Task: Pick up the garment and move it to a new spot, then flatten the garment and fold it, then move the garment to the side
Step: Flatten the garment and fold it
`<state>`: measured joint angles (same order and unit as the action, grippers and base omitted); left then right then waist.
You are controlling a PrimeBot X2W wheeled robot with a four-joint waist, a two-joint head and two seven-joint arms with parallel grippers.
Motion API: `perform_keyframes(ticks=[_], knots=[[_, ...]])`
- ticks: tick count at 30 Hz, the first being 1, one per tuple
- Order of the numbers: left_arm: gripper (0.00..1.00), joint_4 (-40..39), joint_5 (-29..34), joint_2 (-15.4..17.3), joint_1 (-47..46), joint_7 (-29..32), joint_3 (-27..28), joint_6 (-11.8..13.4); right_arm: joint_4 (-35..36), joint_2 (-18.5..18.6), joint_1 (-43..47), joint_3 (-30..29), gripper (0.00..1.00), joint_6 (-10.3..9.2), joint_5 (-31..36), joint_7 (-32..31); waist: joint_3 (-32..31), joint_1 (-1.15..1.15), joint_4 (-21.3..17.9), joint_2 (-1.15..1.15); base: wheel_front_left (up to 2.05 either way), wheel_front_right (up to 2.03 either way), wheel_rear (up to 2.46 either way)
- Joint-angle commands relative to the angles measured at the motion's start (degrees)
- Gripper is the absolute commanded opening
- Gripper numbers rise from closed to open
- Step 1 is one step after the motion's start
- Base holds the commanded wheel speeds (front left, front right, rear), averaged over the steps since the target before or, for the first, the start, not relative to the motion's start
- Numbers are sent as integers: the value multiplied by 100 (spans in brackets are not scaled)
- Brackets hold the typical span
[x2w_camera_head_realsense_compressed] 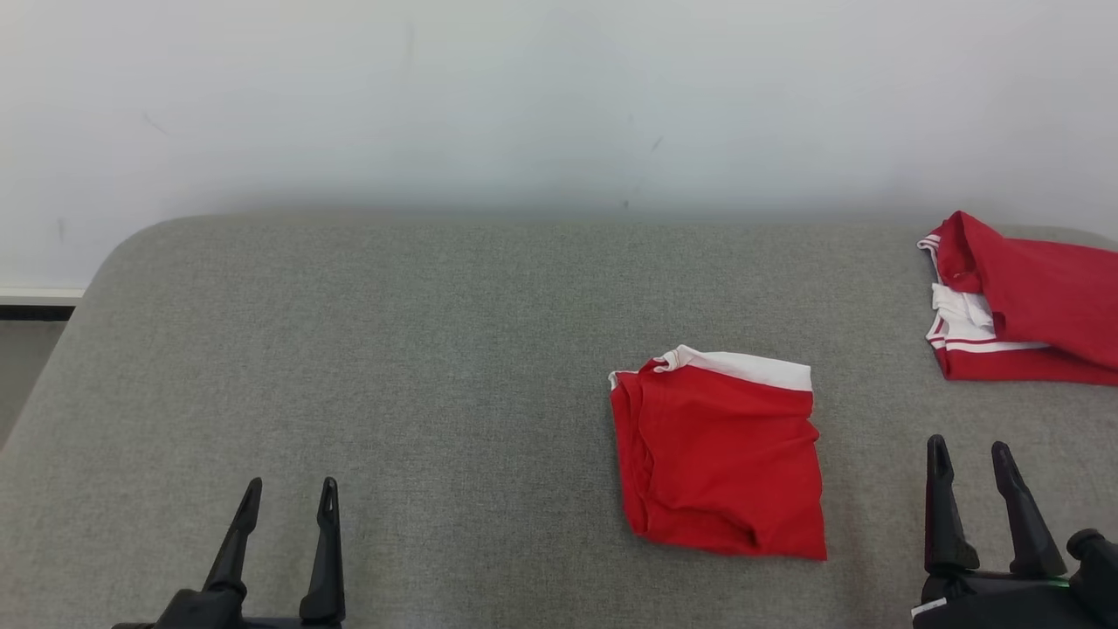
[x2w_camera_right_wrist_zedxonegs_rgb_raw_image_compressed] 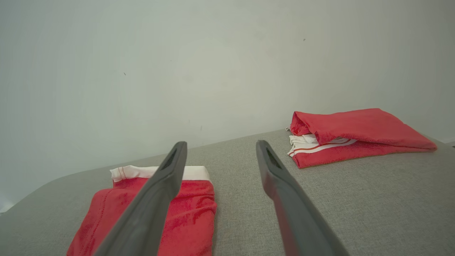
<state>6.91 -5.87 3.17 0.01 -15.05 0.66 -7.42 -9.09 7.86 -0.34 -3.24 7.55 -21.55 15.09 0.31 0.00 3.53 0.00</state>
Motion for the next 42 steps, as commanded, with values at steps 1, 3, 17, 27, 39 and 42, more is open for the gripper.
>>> perform_keyframes(ticks=[1, 3, 17, 27, 39, 42], knots=[[100, -33, 31, 15, 54, -16, 21, -2, 17, -18, 86, 3, 100, -17, 52, 7, -23, 0, 4, 0, 0, 0, 0], [100, -39, 34, 25, 94, -16, 39, -2, 26, -25, 135, 17, 100, -17, 109, 7, -40, 0, 3, 0, 0, 0, 0], [100, -136, 129, 58, 184, -16, -100, 2, -53, -24, 202, 266, 100, -17, 279, 7, -66, 0, 0, 0, 0, 0, 0], [100, -111, 52, 45, -26, -16, -248, 2, -1152, 253, -666, 456, 0, -17, 178, 6, 193, 0, 266, 0, 0, 0, 0], [100, -35, -34, 9, -420, -16, -485, 2, -3064, 449, -2123, 370, 0, -17, 434, 6, 655, 0, 782, 0, 0, 0, 0], [100, -37, -52, -2, -516, -16, -536, 1, -3467, 445, -2427, 266, 0, -17, 541, 6, 770, 0, 888, 0, 0, 0, 0]])
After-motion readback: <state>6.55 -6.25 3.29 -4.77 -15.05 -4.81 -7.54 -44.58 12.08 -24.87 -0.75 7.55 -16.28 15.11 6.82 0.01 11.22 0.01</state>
